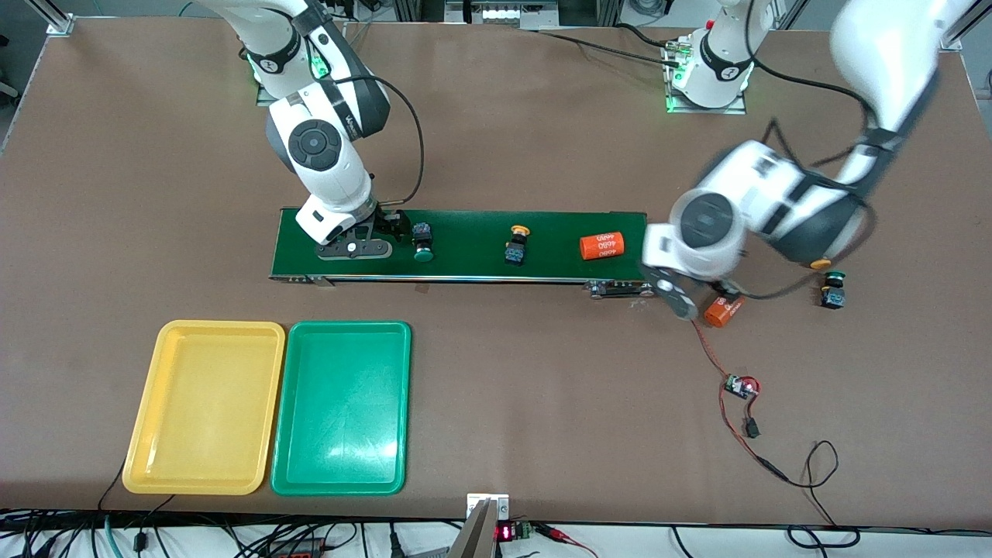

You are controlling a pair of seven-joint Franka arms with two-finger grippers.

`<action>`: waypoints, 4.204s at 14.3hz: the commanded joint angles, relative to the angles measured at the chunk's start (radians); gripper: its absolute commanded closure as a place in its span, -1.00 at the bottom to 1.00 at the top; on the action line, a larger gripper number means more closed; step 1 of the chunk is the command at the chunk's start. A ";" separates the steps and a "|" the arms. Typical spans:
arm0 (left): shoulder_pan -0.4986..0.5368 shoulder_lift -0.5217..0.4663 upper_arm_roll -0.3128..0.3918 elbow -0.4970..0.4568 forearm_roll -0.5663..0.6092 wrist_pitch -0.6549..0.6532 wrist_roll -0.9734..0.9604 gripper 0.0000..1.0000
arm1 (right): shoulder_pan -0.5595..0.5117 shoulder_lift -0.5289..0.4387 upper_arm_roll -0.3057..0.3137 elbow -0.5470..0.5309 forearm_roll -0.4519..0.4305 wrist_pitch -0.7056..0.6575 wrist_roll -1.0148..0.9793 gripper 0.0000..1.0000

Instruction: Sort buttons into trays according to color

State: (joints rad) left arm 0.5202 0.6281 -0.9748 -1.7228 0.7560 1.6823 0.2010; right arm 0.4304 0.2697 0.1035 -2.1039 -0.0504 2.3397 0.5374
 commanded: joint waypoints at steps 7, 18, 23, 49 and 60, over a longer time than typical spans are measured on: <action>0.175 0.093 0.172 0.169 -0.073 -0.001 -0.043 -1.00 | 0.002 0.020 0.007 0.022 0.038 0.006 0.042 -1.00; 0.287 0.257 0.286 0.235 -0.193 0.109 -0.032 -1.00 | 0.027 0.118 0.008 0.024 0.032 0.104 0.027 -0.27; 0.305 0.278 0.298 0.194 -0.173 0.138 -0.031 -1.00 | 0.021 0.095 0.008 0.027 0.034 0.096 0.016 0.95; 0.187 0.239 -0.022 0.195 -0.302 -0.141 -0.363 1.00 | -0.300 0.641 -0.004 0.739 -0.008 0.306 -0.455 0.54; 0.132 0.236 -0.142 -0.003 -0.302 0.075 -0.697 1.00 | -0.286 0.534 -0.010 0.699 -0.009 0.140 -0.499 -1.00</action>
State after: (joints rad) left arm 0.6333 0.8810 -1.0952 -1.6612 0.4672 1.7164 -0.4331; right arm 0.1355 0.8768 0.0835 -1.3836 -0.0486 2.5759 0.0444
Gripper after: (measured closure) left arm 0.581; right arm 0.000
